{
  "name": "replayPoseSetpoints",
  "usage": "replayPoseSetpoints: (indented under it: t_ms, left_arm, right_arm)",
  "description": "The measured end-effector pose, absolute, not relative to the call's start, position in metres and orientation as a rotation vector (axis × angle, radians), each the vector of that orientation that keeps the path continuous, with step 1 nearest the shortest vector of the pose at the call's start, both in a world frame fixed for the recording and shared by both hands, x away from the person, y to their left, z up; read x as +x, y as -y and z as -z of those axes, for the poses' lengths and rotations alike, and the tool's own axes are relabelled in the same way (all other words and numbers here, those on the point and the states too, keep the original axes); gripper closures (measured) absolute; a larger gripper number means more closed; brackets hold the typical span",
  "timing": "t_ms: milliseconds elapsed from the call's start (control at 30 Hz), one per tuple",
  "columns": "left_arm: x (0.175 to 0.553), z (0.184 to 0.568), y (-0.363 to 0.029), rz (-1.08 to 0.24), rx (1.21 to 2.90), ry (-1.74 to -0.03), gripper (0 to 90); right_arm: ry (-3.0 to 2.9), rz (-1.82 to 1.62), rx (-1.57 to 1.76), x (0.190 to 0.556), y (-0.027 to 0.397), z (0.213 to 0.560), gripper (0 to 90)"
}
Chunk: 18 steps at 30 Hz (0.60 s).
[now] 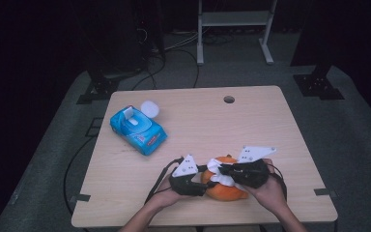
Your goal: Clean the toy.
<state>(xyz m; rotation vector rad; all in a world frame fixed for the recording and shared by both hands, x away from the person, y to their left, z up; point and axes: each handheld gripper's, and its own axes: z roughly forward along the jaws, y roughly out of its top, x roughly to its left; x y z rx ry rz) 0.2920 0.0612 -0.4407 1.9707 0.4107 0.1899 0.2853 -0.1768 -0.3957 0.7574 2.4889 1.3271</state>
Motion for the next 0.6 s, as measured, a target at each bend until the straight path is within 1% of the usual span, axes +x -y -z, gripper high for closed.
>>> replayPoseSetpoints:
  t_ms: [100,133,200,233,267,333,400,433,467,533,600]
  left_arm:
    - [0.293,0.441,-0.062,-0.185,1.965,-0.414,42.3]
    - [0.294,0.440,-0.062,-0.181,1.965,-0.424,40.3]
    - [0.297,0.440,-0.061,-0.161,1.945,-0.473,31.6]
    - [0.301,0.441,-0.061,-0.119,1.939,-0.535,20.0]
    - [0.301,0.441,-0.061,-0.119,1.939,-0.535,18.5]
    - [0.304,0.445,-0.060,-0.063,1.936,-0.555,17.4]
    - [0.304,0.447,-0.060,-0.053,1.948,-0.534,18.3]
    - [0.303,0.448,-0.061,-0.057,1.948,-0.523,28.1]
    - [0.303,0.447,-0.062,-0.069,1.950,-0.511,28.1]
    - [0.300,0.444,-0.062,-0.127,1.954,-0.464,40.7]
    - [0.297,0.438,-0.061,-0.187,1.964,-0.406,45.4]
  right_arm:
    - [-2.449,-1.295,0.816,0.294,0.189,0.398,84.6]
    - [-2.448,-1.301,0.838,0.296,0.194,0.399,84.6]
    - [-2.464,-1.337,0.915,0.301,0.204,0.404,84.6]
    - [-2.489,-1.361,0.931,0.300,0.206,0.406,84.7]
    - [-2.489,-1.361,0.931,0.300,0.206,0.406,84.7]
    - [-2.513,-1.363,0.911,0.297,0.200,0.405,84.8]
    - [-2.534,-1.349,0.874,0.293,0.192,0.404,84.9]
    - [-2.535,-1.312,0.850,0.290,0.188,0.403,84.8]
    - [-2.535,-1.312,0.850,0.290,0.188,0.403,84.8]
    - [-2.514,-1.310,0.849,0.291,0.188,0.401,84.8]
    - [-2.495,-1.304,0.842,0.290,0.189,0.398,84.9]
